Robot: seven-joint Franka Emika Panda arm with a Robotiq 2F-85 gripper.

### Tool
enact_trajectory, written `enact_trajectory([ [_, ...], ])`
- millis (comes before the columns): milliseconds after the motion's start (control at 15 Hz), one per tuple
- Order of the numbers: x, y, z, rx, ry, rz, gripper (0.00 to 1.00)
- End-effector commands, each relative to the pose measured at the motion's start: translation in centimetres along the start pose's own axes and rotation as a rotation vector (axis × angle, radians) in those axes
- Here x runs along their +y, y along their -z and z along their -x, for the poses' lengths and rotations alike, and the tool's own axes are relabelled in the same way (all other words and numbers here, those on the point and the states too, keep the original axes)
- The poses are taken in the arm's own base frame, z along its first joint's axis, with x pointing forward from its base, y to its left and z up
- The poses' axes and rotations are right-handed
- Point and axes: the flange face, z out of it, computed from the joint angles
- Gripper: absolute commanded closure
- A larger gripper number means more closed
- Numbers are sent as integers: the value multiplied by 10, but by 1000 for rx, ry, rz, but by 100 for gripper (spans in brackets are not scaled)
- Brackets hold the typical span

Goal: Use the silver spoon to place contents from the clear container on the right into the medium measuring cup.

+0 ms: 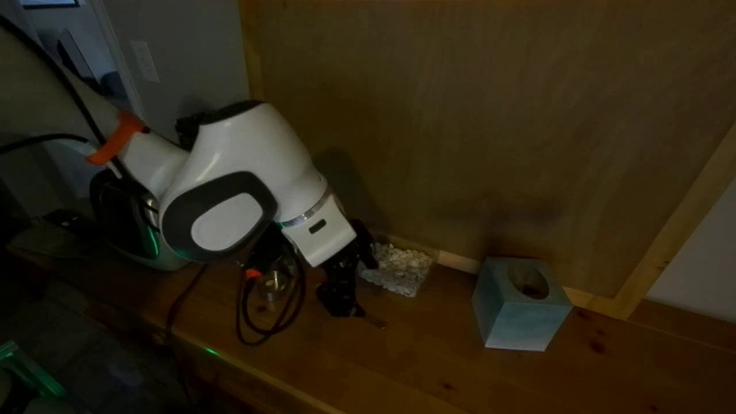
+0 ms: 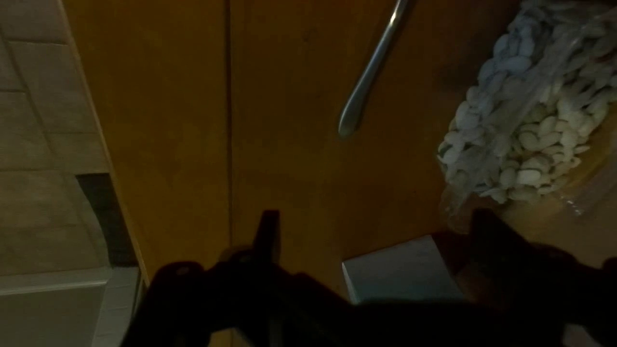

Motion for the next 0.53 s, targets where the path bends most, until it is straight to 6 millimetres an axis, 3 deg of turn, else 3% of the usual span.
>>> enact_trajectory([
  [0, -1, 38, 15, 29, 54, -73, 0],
  [67, -4, 17, 4, 20, 37, -31, 0],
  [267, -5, 32, 10, 26, 56, -66, 0],
  [467, -4, 33, 12, 24, 57, -68, 0],
])
